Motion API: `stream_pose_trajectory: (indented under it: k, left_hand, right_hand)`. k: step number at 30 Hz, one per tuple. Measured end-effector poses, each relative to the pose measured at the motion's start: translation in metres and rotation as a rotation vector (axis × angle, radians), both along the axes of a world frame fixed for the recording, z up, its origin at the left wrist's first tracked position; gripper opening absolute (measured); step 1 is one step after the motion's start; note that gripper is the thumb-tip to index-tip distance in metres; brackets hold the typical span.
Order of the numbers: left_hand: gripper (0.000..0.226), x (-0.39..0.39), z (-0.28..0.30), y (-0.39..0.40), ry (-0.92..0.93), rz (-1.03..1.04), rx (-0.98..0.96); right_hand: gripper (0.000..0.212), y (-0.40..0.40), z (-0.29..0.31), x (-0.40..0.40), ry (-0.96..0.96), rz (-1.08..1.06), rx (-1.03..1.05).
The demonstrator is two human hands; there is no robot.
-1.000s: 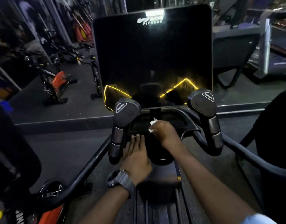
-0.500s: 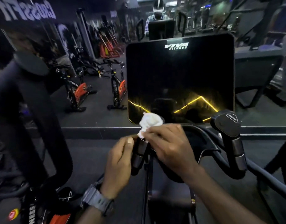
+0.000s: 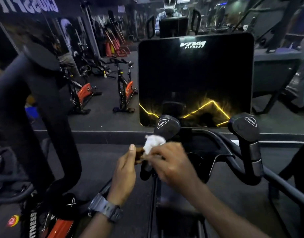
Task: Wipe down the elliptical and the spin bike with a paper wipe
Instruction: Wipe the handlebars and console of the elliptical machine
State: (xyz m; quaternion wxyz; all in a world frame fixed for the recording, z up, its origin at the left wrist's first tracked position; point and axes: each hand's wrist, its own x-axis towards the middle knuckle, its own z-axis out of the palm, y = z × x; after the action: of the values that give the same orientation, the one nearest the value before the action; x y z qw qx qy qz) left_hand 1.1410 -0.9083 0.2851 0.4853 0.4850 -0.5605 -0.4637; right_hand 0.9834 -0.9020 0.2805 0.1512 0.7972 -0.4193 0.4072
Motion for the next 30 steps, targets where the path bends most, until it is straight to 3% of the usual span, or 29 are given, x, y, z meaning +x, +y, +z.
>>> stream_pose_trajectory:
  k: [2, 4, 9, 13, 14, 17, 21, 26, 30]
  left_hand:
    - [0.056, -0.002, -0.001, 0.001, 0.005, -0.017, 0.002]
    - [0.058, 0.0, -0.001, 0.001, 0.017, -0.027, 0.011]
    - [0.055, 0.001, -0.006, 0.0, 0.032, -0.018, 0.028]
    - [0.06, 0.005, -0.009, 0.001, 0.026, -0.024, 0.041]
    - [0.06, 0.006, -0.009, 0.002, 0.025, -0.034, 0.049]
    - [0.057, 0.01, -0.011, 0.008, 0.015, -0.03, 0.076]
    - [0.054, 0.008, -0.016, 0.013, 0.008, -0.005, 0.065]
    - [0.057, 0.008, -0.02, 0.014, -0.036, -0.023, 0.065]
    - [0.054, 0.009, -0.021, 0.015, -0.052, -0.04, 0.07]
  right_hand:
    - [0.013, 0.006, -0.032, 0.023, 0.085, 0.084, 0.049]
    - [0.014, 0.006, -0.044, 0.022, 0.188, 0.122, -0.059]
    - [0.015, -0.009, -0.004, 0.006, -0.013, -0.093, -0.206]
    - [0.011, 0.004, -0.051, 0.025, 0.259, 0.081, -0.175]
    - [0.009, 0.003, -0.05, 0.018, 0.248, 0.086, -0.16]
    - [0.017, -0.005, -0.03, 0.002, -0.092, -0.026, -0.183]
    - [0.026, 0.007, -0.034, 0.027, -0.654, 0.011, 0.008]
    - [0.03, 0.029, -0.089, 0.056, -0.899, 0.04, 0.245]
    - [0.048, 0.021, -0.08, 0.048, -1.157, 0.02, 0.398]
